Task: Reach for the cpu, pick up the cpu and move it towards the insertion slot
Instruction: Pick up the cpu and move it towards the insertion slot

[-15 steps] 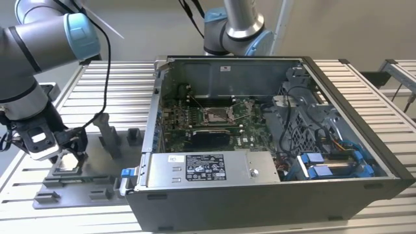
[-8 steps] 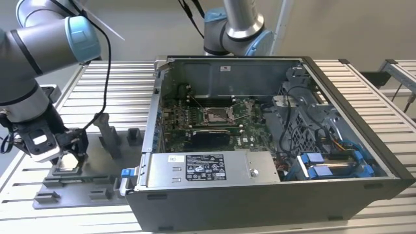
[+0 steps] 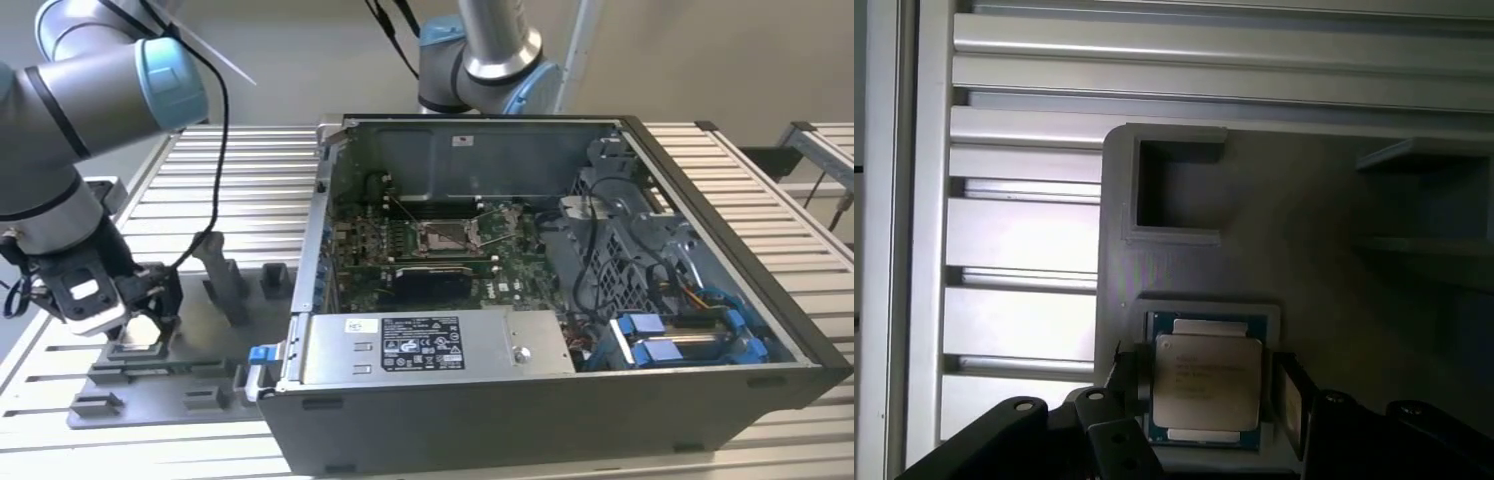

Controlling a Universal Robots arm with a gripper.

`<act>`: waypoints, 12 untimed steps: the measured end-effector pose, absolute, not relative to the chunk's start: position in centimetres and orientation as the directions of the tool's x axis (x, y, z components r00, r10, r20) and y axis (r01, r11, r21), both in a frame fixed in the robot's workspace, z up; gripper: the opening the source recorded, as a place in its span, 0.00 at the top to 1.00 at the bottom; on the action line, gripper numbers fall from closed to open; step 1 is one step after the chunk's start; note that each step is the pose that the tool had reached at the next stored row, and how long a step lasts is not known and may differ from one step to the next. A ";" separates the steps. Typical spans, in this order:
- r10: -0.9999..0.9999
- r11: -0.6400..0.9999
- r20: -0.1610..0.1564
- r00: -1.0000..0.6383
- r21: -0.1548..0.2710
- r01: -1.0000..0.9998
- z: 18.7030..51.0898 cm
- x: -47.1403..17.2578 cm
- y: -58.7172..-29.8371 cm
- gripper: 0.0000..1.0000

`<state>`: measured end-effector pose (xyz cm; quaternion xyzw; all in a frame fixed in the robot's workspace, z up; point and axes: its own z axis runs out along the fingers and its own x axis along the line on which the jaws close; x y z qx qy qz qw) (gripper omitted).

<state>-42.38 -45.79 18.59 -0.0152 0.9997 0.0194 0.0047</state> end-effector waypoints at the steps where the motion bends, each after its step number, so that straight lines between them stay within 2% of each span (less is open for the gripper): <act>1: -0.030 0.999 -0.010 -0.999 0.039 -0.031 18.6 -42.4 -45.8 0.00; 12: -0.030 0.999 -0.010 -0.999 0.038 -0.031 18.4 -42.4 -45.8 0.00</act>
